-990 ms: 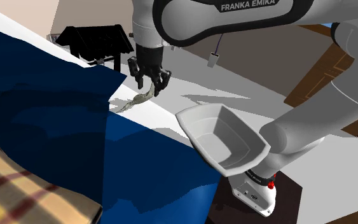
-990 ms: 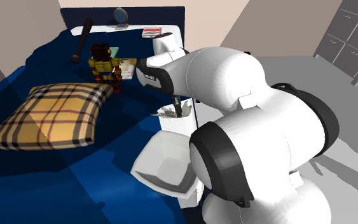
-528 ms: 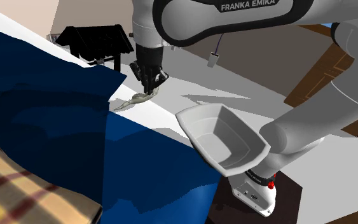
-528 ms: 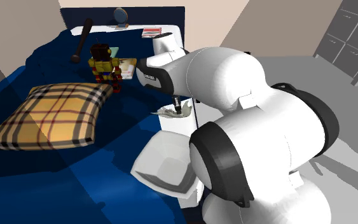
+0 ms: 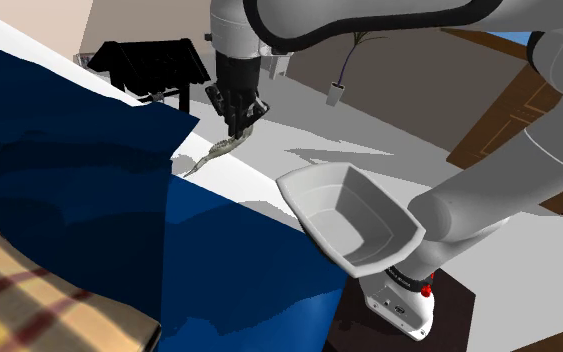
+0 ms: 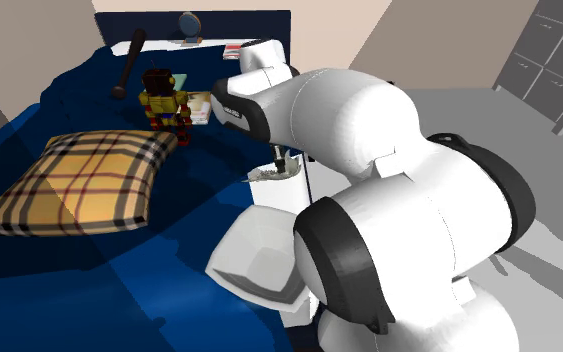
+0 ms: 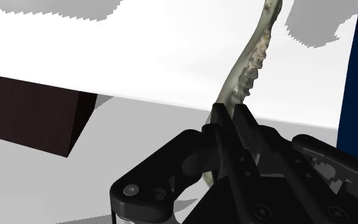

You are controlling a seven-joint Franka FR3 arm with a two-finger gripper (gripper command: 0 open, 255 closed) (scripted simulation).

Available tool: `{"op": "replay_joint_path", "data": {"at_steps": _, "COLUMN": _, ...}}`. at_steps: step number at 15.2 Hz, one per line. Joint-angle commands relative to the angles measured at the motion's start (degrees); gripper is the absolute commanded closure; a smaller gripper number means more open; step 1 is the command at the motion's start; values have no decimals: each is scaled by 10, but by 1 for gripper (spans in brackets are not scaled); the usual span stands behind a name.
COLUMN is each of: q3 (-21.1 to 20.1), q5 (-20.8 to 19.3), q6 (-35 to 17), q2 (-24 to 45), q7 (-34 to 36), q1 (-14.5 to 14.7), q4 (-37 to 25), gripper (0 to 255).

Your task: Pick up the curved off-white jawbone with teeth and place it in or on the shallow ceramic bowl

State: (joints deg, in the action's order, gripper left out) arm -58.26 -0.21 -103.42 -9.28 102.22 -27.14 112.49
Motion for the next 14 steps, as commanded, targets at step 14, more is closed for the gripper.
{"op": "replay_joint_path", "data": {"at_steps": 14, "q3": 5, "q5": -5, "q6": 114, "q2": 5, "q7": -9, "q1": -5, "q4": -117, "gripper": 255}}
